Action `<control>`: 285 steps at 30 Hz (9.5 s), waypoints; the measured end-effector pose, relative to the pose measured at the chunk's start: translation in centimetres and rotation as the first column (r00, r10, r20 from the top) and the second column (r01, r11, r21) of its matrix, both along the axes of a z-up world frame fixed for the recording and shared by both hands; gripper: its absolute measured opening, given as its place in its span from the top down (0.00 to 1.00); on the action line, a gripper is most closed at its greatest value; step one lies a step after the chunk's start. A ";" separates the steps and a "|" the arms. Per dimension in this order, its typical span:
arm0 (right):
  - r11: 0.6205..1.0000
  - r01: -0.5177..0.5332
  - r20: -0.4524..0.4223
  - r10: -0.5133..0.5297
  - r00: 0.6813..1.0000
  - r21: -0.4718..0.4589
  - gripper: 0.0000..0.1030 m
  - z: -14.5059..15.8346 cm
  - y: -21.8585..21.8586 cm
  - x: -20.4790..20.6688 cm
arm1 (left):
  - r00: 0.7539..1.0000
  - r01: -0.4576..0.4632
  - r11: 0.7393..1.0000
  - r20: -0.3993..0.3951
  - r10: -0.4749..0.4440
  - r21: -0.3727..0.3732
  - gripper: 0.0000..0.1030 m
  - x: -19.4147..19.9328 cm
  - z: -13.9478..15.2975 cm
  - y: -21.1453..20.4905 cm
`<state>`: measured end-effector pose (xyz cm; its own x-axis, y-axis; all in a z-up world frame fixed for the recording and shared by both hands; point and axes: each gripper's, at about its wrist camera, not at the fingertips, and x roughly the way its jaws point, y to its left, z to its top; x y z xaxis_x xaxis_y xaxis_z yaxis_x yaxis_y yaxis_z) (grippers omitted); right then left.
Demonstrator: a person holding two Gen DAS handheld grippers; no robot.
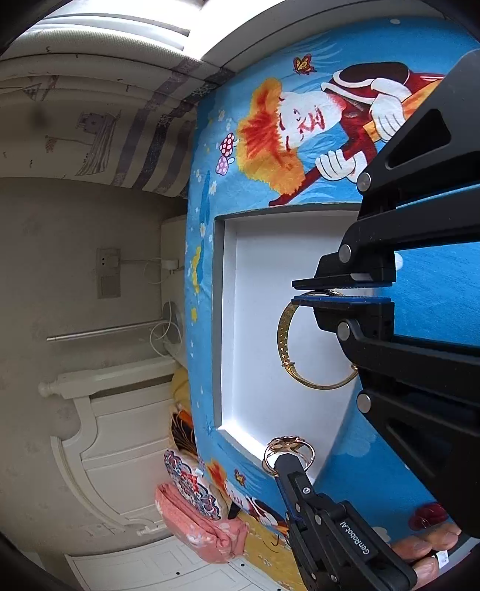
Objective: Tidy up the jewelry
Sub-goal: 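Carry the ring with the left tool into the tray and open while the right tool releases the bangle there, then move both open tools back from the tray to the jewelry row, then grasp the red flower brooch with the left tool while the right tool grasps the green pendant's black cord, then lower the brooch into the tray and open the left tool while the right tool carries the pendant over, then lower the green pendant into the tray and open the right tool, then move the left tool to the gold bamboo bracelet and close on it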
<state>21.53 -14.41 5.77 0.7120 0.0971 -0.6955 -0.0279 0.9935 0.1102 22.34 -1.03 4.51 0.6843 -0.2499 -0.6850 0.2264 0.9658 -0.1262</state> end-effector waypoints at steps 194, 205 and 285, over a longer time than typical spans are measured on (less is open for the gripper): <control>1.000 0.019 0.055 -0.019 0.998 0.003 0.92 1.2 1.4 0.5 | 0.996 -0.066 0.996 0.060 0.063 0.056 0.56 2.4 0.8 1.2; 0.999 0.032 -0.015 -0.032 0.999 -0.028 0.91 -1.6 0.7 4.3 | 0.998 -0.055 0.996 0.006 0.055 0.068 0.56 5.8 -1.3 0.4; 0.993 0.093 0.046 -0.090 0.995 -0.071 0.33 -2.7 -1.2 -20.1 | 0.999 0.003 0.990 -0.032 0.002 0.138 0.75 -17.5 -5.6 3.8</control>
<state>1.45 -15.62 3.09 0.7446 -0.0197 -0.6672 0.0606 0.9974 0.0382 4.81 2.79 -1.07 0.6611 -0.1516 -0.7348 0.2247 0.9744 0.0012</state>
